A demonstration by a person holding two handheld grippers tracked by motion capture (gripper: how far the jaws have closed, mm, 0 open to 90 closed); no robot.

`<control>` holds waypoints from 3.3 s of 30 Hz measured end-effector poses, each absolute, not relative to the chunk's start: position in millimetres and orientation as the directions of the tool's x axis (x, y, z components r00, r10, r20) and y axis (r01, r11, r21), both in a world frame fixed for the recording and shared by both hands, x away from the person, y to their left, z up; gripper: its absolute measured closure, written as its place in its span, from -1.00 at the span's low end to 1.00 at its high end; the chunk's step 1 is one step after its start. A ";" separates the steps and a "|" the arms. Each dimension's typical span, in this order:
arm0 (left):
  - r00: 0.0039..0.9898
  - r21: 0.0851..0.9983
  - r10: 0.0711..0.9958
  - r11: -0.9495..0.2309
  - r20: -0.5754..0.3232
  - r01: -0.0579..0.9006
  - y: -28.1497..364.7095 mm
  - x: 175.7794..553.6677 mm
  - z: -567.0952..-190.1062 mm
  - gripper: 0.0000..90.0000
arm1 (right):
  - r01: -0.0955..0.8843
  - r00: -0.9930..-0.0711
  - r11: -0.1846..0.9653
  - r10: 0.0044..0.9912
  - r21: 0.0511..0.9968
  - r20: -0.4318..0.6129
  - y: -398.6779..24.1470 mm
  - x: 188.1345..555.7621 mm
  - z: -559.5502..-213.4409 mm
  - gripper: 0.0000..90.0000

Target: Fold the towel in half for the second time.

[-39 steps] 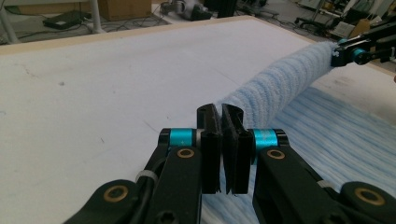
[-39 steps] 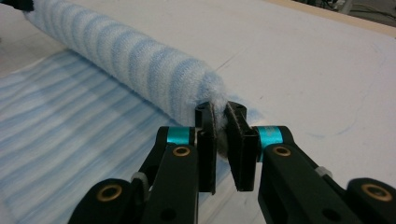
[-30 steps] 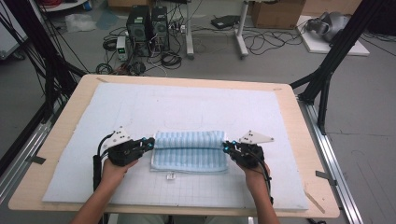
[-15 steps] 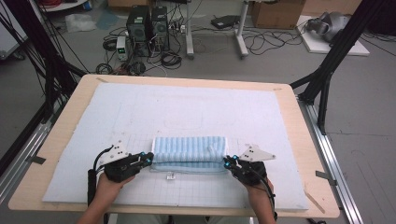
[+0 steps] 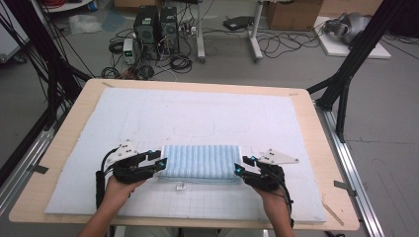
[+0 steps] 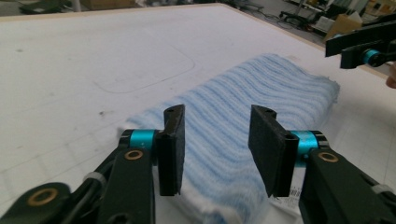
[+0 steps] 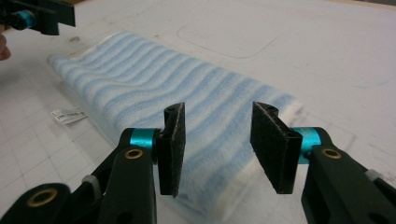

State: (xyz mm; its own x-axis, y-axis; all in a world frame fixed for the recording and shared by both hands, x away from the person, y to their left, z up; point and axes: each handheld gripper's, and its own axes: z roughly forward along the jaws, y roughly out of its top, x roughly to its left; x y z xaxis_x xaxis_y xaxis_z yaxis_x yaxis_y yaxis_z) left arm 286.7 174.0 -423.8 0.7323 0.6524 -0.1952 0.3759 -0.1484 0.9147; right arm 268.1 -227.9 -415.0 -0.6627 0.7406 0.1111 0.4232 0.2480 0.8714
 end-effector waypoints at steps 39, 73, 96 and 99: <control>0.622 0.814 0.770 -0.263 -0.146 0.518 159.3 348.8 -447.6 0.52 | 0.504 -0.666 0.360 0.741 0.785 0.087 -221.6 327.2 -442.6 0.43; 0.598 0.962 0.789 -0.033 -0.142 0.272 233.6 317.0 -419.1 -0.58 | 0.384 -0.490 0.230 0.872 0.894 -0.014 -319.2 275.4 -408.2 -0.76; 0.591 0.961 0.795 -0.036 -0.138 0.273 238.0 306.8 -423.5 -0.54 | 0.398 -0.453 0.184 0.891 0.899 0.018 -322.8 277.3 -408.8 -0.76; 0.594 0.961 0.793 -0.041 -0.134 0.273 237.5 307.3 -423.9 -0.54 | 0.398 -0.454 0.186 0.891 0.899 0.016 -322.8 277.4 -409.3 -0.76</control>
